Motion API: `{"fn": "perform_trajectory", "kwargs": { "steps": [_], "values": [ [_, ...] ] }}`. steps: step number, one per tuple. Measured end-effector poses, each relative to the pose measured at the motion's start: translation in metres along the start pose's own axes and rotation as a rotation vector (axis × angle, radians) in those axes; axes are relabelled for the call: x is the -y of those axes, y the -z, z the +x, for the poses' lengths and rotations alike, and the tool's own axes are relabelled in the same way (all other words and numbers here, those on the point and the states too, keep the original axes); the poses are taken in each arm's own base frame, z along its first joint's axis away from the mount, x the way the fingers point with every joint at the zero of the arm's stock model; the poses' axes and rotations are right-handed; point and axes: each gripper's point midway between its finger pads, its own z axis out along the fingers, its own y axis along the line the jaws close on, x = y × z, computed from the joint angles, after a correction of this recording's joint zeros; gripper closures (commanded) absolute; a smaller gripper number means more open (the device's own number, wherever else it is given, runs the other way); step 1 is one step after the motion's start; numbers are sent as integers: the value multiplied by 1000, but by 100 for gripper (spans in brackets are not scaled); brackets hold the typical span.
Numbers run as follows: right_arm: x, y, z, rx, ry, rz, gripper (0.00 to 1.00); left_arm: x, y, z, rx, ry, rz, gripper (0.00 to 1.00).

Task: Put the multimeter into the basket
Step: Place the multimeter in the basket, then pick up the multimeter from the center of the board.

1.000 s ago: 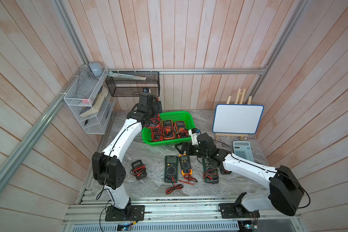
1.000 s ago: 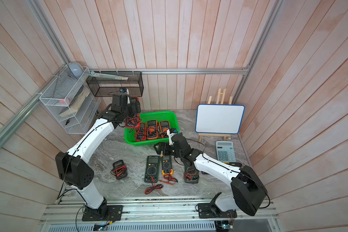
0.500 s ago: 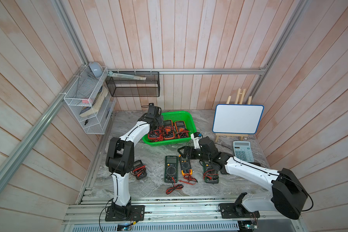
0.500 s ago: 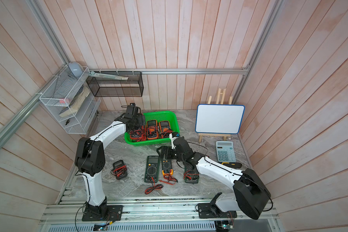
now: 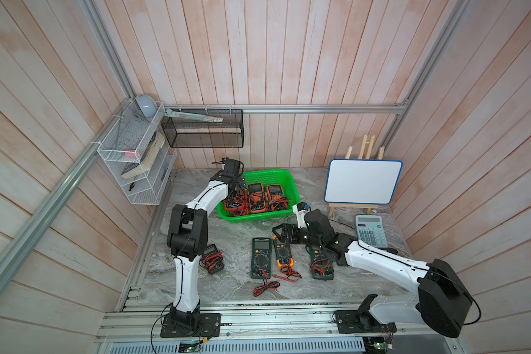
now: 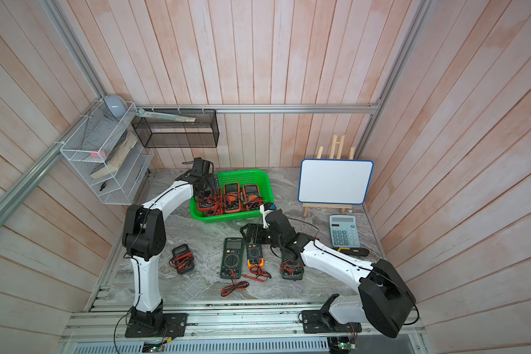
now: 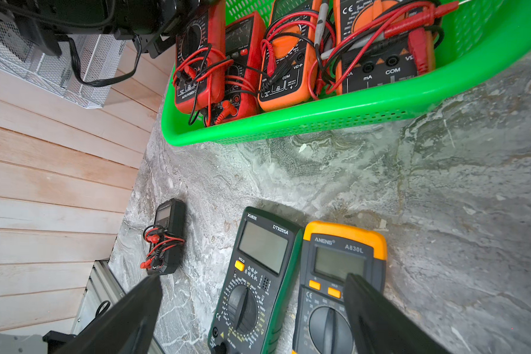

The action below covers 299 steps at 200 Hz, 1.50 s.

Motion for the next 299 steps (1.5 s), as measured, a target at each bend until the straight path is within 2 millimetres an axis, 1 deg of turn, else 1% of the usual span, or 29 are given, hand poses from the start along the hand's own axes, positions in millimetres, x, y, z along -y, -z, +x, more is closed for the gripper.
{"fn": "perform_trajectory", "kwargs": {
  "steps": [34, 65, 80, 88, 100, 110, 122, 131, 144, 159, 168, 179, 194, 220, 238, 250, 270, 288, 299],
  "values": [
    [0, 1, 0, 0, 0, 1, 2, -2, 0, 2, -12, -2, -3, 0],
    [3, 1, 2, -5, -2, 16, 2, 1, 1, 5, -32, -13, 14, 0],
    [5, 2, 2, -7, -3, 25, 2, 1, 6, 2, -32, -17, 18, 0],
    [5, 2, 2, -5, -3, 27, 2, 1, 12, -1, -26, -19, 21, 1],
    [6, 3, 2, -3, -4, 31, 2, 1, 24, -10, -6, -16, 32, 0],
    [6, 3, 1, -1, -3, 33, 2, 2, 39, -22, 25, -9, 45, 0],
    [6, 4, 1, 1, -3, 35, 2, 2, 60, -38, 69, -3, 67, 0],
    [7, 4, 1, 0, -3, 37, 2, 3, 80, -50, 106, 6, 90, 0],
    [7, 4, 2, -2, -4, 39, 2, 2, 107, -63, 154, 14, 118, 0],
    [8, 4, 2, -5, -4, 41, 2, 1, 134, -68, 191, 19, 149, 1],
    [8, 4, 3, -5, -3, 42, 2, 0, 145, -65, 199, 18, 164, 0],
    [8, 4, 3, -6, -2, 41, 2, 2, 156, -54, 197, 11, 183, 0],
    [7, 4, 4, -8, 3, 39, 2, 8, 166, -30, 170, -1, 212, 0],
    [3, 3, 7, -10, 11, 37, 2, 25, 175, 30, 86, -27, 269, 0],
    [4, 4, 9, -8, 14, 38, 2, 32, 180, 73, 19, -29, 302, 0],
    [6, 6, 13, -9, 14, 41, 2, 34, 183, 96, -17, -24, 313, 0],
    [13, 9, 20, -10, 10, 52, 2, 41, 190, 130, -63, -15, 335, 0],
    [19, 13, 27, -13, -3, 64, 2, 54, 194, 162, -109, -21, 360, 0],
    [22, 17, 30, -10, -10, 70, 2, 63, 196, 185, -145, -34, 375, 0]
  ]
}}
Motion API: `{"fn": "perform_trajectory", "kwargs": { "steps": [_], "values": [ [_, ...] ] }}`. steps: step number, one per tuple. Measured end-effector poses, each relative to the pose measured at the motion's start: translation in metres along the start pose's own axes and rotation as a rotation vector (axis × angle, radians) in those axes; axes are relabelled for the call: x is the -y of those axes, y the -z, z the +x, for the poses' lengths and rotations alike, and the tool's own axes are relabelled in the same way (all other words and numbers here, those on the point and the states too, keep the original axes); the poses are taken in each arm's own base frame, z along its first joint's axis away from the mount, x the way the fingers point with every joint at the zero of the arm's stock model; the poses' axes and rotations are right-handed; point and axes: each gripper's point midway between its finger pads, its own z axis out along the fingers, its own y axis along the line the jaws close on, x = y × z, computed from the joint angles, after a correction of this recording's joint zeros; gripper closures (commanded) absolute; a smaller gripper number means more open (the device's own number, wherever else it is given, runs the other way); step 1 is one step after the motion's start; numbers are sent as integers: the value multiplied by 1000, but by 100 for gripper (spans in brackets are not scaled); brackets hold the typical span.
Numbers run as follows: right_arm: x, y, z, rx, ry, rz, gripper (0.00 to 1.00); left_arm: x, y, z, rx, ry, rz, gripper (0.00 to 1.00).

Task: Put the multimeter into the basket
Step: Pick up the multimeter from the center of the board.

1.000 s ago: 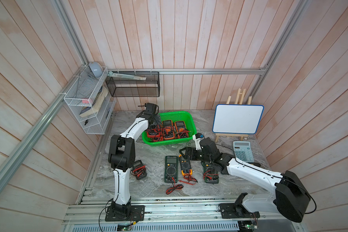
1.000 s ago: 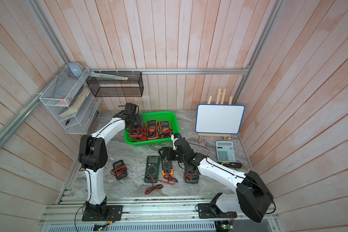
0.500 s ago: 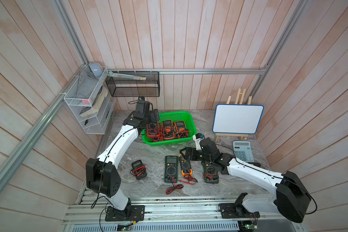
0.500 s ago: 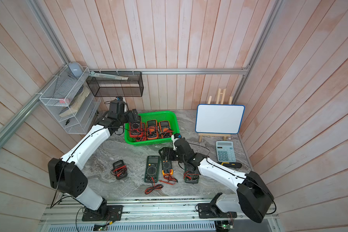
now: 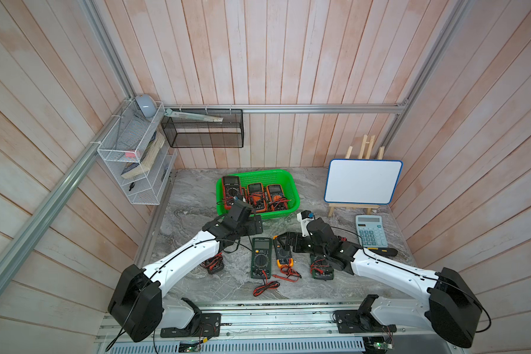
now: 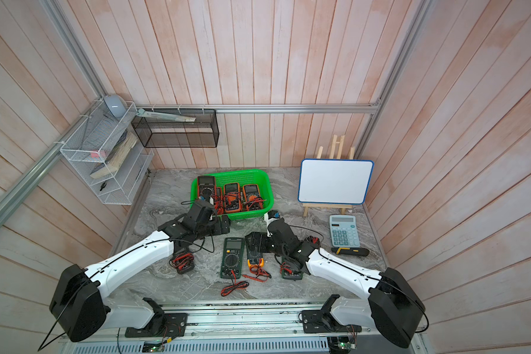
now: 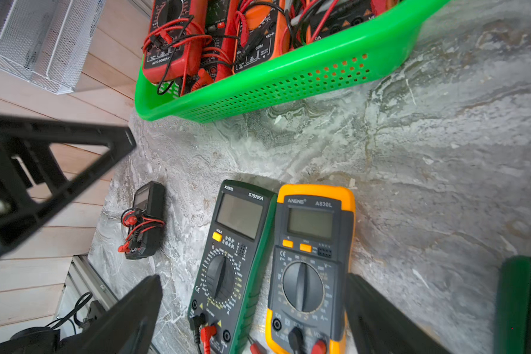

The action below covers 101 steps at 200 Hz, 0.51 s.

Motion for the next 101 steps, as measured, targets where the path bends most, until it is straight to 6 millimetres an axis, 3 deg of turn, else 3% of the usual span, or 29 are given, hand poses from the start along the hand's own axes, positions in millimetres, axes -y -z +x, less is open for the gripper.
{"fn": "perform_trajectory", "kwargs": {
  "steps": [35, 101],
  "values": [
    [7, 11, 5, 14, -26, 7, 2, 19, -12, 56, -105, -24, 17, 0],
    [23, 15, 16, 12, -52, 49, 2, 41, -26, 93, -150, -54, 7, 0]
  ]
}}
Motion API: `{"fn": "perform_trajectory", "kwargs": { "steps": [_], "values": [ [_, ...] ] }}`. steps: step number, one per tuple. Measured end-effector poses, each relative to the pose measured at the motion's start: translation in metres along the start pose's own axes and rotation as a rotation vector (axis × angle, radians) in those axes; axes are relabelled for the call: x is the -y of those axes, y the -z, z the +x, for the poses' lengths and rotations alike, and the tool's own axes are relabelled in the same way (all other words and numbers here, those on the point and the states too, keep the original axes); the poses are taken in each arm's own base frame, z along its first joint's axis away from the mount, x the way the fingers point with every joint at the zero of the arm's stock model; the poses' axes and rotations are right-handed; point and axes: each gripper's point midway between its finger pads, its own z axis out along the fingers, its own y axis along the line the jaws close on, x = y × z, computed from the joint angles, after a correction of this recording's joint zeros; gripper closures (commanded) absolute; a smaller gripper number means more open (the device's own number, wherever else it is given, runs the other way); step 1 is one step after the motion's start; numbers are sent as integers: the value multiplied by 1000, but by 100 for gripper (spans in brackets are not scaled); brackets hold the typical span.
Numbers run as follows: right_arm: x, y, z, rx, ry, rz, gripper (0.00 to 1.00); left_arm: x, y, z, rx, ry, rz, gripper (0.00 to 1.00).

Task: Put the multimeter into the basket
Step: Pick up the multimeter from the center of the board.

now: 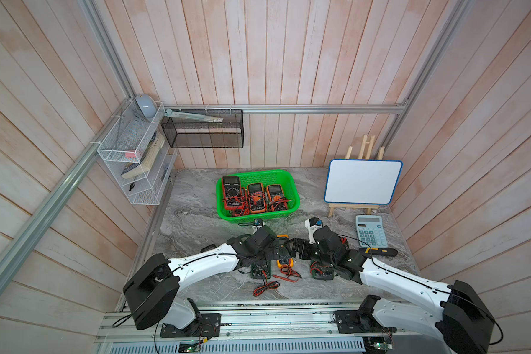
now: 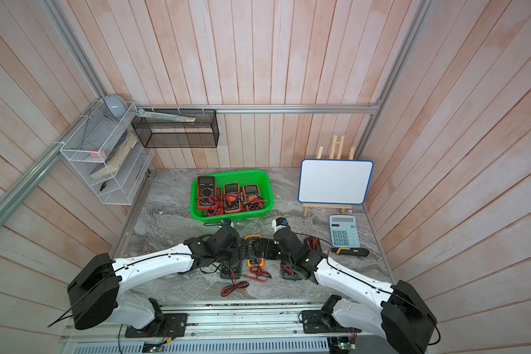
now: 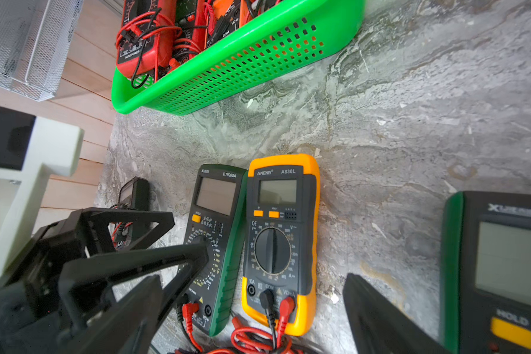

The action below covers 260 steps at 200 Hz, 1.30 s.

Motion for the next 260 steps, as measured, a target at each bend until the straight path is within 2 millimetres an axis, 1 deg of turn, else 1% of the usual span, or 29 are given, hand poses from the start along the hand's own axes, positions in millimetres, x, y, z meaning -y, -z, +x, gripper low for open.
{"fn": "perform_trajectory", "kwargs": {
  "steps": [16, 37, 75, 136, 200, 206, 221, 228, 252, 260],
  "values": [
    [1, 0, -1, 4, -2, 3, 2, -1, -5, 7, -9, -6, -21, 0],
    [1, 0, -1, 5, -2, 4, 2, -10, -11, 12, -10, -3, -60, 0],
    [1, 0, -1, 6, -2, 6, 2, -13, -12, 22, 3, -25, -88, 0],
    [1, 0, -1, 7, -2, 8, 2, -25, -18, 29, 5, -26, -134, 0],
    [4, 0, -3, 16, 4, 21, 2, -37, -36, 40, -22, -47, -193, 0],
    [4, 0, -3, 18, 6, 23, 2, -37, -36, 40, -17, -50, -196, 4],
    [4, 0, -4, 18, 7, 27, 2, -38, -37, 39, -8, -48, -200, 17],
    [5, 0, -4, 19, 7, 28, 2, -37, -37, 39, -7, -50, -200, 26],
    [2, 1, -8, 25, 7, 27, 2, -37, -37, 38, -1, -51, -197, 64],
    [0, 2, -11, 30, 9, 22, 2, -37, -36, 38, -2, -50, -194, 75]
  ]
}}
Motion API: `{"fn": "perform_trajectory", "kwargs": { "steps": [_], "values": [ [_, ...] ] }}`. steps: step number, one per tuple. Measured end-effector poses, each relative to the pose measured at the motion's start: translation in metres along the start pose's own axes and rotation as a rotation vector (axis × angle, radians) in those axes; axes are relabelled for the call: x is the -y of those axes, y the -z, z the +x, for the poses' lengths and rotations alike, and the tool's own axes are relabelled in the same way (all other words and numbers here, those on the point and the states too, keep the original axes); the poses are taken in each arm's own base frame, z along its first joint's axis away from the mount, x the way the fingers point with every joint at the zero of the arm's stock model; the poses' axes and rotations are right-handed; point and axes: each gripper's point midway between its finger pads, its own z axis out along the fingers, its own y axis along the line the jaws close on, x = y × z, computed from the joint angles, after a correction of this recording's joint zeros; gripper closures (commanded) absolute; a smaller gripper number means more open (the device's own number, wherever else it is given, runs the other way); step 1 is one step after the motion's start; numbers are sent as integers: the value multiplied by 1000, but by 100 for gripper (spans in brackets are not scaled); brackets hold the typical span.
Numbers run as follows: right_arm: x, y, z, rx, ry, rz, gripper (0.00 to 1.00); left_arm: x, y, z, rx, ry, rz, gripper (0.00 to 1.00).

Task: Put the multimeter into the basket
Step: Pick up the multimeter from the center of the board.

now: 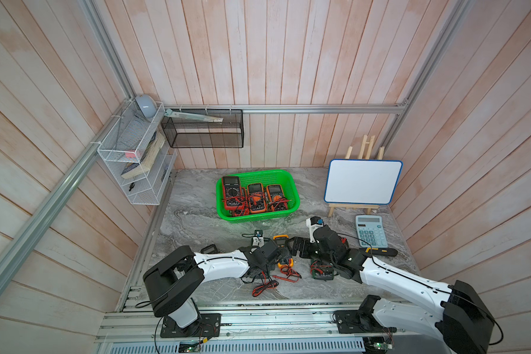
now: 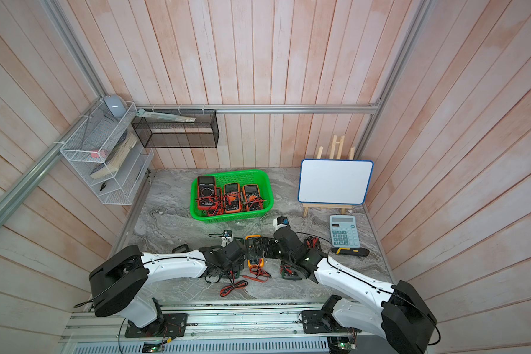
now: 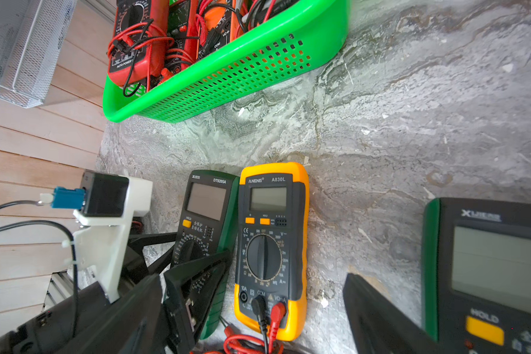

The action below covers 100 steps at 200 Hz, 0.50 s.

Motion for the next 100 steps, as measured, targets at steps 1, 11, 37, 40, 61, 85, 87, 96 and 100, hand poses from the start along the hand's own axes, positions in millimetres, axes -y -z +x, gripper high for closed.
{"fn": "perform_trajectory", "kwargs": {
  "steps": [1, 11, 37, 40, 61, 85, 87, 96, 100],
  "values": [
    [0, 0, 0, 0, 0, 0, 2, 0, 0, 0, 0, 0, 1, 76],
    [-3, 1, -4, 7, -1, -6, 2, -1, 2, 2, -7, -1, 1, 87],
    [-11, 2, -14, 23, -5, -21, 2, -3, 15, 0, -10, 6, 17, 100],
    [-13, 2, -15, 24, -6, -23, 2, -3, 17, -1, -7, 8, 20, 100],
    [-22, 3, -23, 30, -8, -45, 2, -3, 36, -11, 22, 22, 51, 100],
    [-32, 4, -29, 32, -8, -69, 2, 0, 58, -28, 71, 34, 77, 100],
    [-32, 4, -29, 32, -8, -71, 2, 1, 60, -31, 77, 35, 81, 100],
    [-36, 4, -31, 30, -8, -80, 2, 4, 68, -39, 101, 38, 93, 100],
    [-37, 3, -32, 29, -9, -83, 2, 5, 73, -44, 114, 40, 99, 100]
  ]
}}
